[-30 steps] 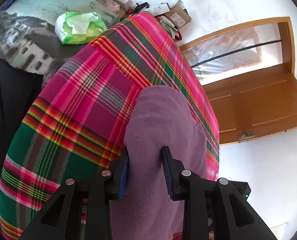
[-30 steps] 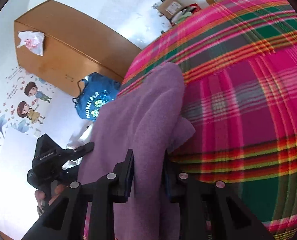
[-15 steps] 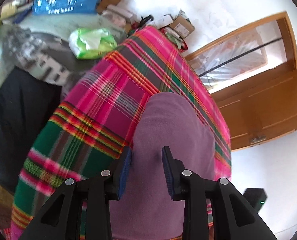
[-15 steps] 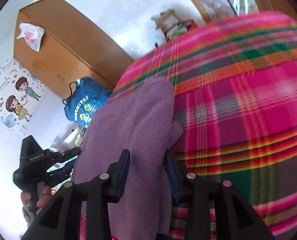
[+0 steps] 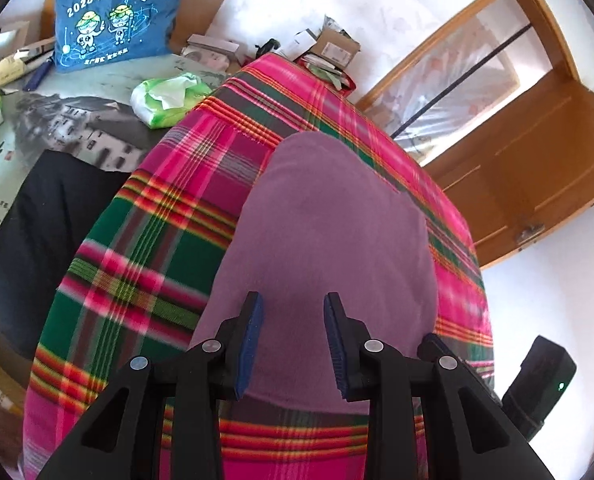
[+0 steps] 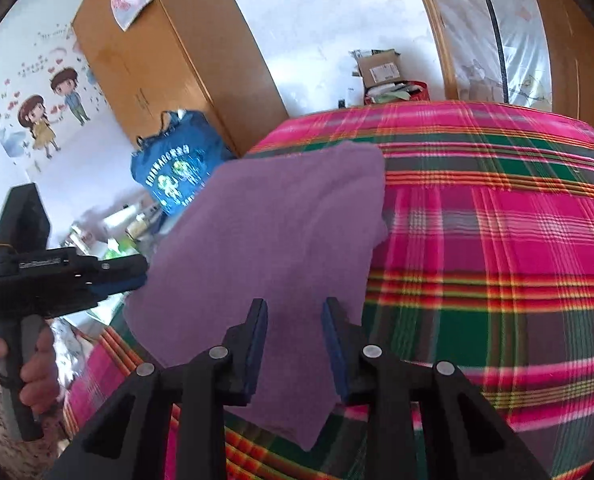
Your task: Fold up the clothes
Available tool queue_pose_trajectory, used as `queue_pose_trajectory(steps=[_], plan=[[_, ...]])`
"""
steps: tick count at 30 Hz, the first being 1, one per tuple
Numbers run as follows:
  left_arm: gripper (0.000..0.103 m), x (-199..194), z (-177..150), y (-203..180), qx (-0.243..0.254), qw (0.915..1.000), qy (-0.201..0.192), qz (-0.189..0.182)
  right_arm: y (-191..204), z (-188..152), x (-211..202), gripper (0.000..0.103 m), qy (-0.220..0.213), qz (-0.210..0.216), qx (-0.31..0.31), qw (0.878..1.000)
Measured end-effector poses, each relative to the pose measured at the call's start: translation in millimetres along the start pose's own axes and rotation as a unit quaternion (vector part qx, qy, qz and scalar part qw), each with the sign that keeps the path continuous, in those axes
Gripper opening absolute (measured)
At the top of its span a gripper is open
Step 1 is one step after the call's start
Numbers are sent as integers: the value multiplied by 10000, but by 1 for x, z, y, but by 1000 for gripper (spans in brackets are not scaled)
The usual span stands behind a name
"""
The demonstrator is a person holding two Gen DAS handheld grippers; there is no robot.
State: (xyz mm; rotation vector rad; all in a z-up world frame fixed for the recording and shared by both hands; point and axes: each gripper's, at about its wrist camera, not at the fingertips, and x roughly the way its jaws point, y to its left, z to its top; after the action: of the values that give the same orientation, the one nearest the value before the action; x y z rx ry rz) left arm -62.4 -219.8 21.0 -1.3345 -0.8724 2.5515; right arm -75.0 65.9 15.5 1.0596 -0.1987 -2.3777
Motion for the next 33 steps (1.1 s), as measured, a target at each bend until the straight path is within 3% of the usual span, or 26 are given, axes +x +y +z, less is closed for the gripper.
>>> queue_pose_trajectory(steps=[7,18,22,29,33], plan=[[33,-4,-16,1,169,9994,8,300,10,-17,-7,28,175,-413,-455,9980],[34,-5,-41,-3,313,9967,136,734,10,-35,-20,29,339,-558,-291,9974],[34,0,-53,-5,265,9955,370,829,22,-42,-24,34,459,-653,-427,9959],[34,2,-71,-20,701,9874,367,1372,37,-54,-24,40,725,-678,-516,9937],[34,3,-77,-32,1168,9756,209,1850,43,-61,-20,42,881,-728,-577,9918]])
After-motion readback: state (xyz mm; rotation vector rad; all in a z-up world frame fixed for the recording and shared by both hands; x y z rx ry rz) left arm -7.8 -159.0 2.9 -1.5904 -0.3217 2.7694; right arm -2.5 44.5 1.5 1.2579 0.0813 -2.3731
